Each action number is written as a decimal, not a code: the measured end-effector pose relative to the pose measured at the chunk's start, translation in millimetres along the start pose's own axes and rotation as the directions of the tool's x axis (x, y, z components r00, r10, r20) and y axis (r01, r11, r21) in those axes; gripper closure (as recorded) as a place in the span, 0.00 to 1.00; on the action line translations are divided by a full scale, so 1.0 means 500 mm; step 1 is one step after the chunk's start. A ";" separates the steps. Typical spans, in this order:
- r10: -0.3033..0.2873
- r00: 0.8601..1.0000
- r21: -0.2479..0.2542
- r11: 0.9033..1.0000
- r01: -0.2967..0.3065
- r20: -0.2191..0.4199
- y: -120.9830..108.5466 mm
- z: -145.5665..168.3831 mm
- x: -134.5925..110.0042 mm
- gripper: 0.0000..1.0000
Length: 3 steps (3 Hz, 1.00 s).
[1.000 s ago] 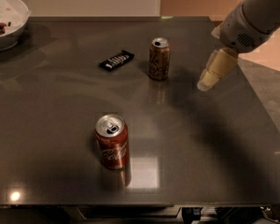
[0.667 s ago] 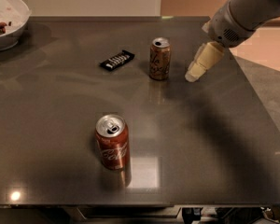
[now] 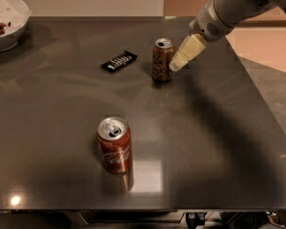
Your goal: Pick orange can
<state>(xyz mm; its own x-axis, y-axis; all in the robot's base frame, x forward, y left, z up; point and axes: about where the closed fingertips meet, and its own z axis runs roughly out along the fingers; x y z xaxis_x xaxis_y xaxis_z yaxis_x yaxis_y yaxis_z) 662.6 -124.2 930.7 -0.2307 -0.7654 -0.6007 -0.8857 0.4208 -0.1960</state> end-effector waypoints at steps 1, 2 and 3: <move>0.024 0.999 -0.031 0.999 -0.023 0.031 -0.008 0.039 -0.025 0.00; 0.043 0.998 -0.054 0.998 -0.040 0.048 -0.010 0.068 -0.038 0.00; 0.067 0.996 -0.073 0.995 -0.063 0.057 -0.013 0.091 -0.042 0.00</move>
Offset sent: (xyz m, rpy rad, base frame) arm 0.0324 0.0385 -0.0177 0.1081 0.0548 0.0046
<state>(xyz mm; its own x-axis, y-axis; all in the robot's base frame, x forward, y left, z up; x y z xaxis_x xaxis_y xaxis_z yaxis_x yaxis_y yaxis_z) 691.4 -88.6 909.3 -0.2661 -0.7065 -0.6558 -0.8964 0.4316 -0.1012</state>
